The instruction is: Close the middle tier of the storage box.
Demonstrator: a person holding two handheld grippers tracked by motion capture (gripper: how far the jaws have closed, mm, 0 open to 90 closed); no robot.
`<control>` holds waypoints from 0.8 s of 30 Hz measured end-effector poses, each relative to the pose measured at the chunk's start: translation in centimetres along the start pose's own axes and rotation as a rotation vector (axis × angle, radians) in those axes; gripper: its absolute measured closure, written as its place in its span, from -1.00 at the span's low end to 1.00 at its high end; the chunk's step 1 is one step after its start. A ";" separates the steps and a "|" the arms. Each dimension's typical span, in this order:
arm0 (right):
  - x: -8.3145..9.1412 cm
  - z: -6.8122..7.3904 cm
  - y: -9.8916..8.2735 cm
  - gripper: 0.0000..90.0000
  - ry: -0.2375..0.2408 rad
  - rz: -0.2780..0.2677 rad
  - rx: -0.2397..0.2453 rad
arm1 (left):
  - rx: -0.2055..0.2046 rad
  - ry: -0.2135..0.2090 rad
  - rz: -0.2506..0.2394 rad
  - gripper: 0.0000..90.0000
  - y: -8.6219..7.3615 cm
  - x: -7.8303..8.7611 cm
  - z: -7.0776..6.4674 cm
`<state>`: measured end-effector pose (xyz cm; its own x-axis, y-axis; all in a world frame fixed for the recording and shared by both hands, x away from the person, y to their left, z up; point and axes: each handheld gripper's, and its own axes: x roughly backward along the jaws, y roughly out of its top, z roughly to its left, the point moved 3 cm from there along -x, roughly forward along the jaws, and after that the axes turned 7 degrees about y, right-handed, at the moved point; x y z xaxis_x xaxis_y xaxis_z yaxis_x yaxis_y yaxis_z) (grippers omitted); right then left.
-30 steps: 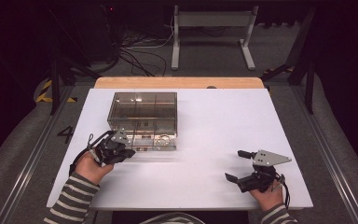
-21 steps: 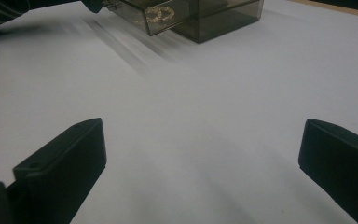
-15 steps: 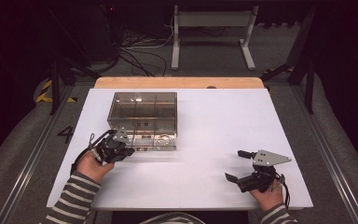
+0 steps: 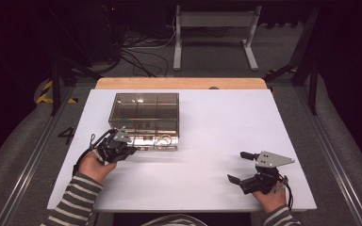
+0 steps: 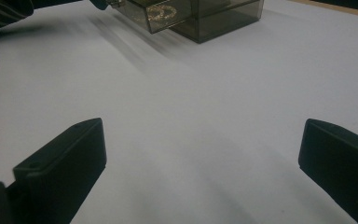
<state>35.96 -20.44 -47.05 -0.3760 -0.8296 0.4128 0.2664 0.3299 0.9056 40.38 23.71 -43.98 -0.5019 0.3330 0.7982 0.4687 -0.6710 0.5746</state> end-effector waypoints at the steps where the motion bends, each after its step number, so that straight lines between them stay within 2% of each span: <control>1: 0.0 0.0 0.0 -0.97 0.000 0.000 0.000 | 0.001 0.000 -0.001 0.99 0.0 0.0 0.1; 9: 0.0 0.0 0.0 -0.97 -0.001 0.000 0.000 | 0.029 0.031 -0.027 0.99 0.3 -0.1 0.9; 24: 0.0 0.0 0.0 -0.97 -0.002 0.002 0.002 | 0.078 0.043 -0.048 0.99 0.6 -0.9 2.0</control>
<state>35.96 -20.40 -47.05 -0.3769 -0.8282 0.4148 0.2658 0.3323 0.9050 42.57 24.34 -44.04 -0.5550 0.3336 0.7620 0.4979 -0.6005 0.6257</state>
